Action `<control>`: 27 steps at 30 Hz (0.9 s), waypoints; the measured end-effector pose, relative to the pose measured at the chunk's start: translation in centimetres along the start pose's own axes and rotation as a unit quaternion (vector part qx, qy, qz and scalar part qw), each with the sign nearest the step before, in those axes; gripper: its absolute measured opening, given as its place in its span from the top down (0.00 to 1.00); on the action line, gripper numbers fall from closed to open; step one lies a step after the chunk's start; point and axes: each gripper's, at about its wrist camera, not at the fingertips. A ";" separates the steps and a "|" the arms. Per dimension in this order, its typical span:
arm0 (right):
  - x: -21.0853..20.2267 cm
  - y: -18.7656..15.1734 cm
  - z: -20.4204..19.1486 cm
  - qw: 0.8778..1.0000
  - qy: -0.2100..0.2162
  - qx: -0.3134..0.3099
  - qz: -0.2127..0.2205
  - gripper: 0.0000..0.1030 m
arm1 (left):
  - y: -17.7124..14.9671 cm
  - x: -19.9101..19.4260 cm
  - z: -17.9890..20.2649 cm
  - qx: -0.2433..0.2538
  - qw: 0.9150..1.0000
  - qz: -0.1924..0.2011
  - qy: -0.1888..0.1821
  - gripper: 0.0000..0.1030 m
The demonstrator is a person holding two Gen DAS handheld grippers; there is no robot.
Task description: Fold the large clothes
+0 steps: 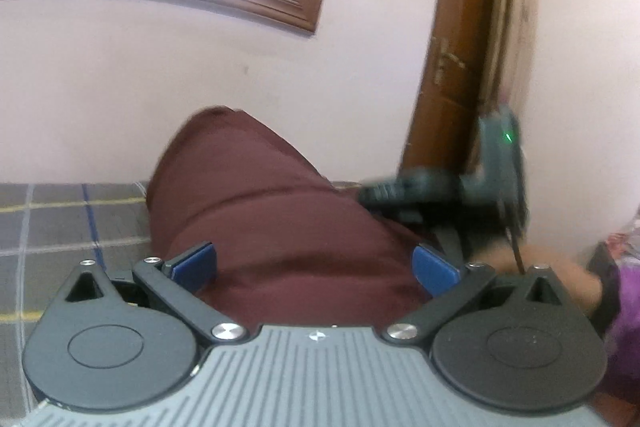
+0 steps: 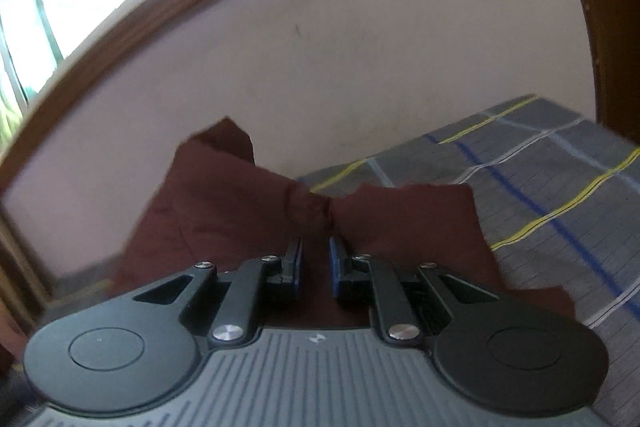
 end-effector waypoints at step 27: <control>2.0 -3.2 4.9 1.000 0.019 0.005 -0.023 0.91 | 0.0 9.1 -1.8 -0.035 0.994 -0.058 0.086 0.00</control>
Point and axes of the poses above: each gripper's, at about its wrist camera, not at the fingertips, and x roughly the way its jaws point, z to its right, y to its top, and after that the axes turned 9 degrees about -x, right-handed
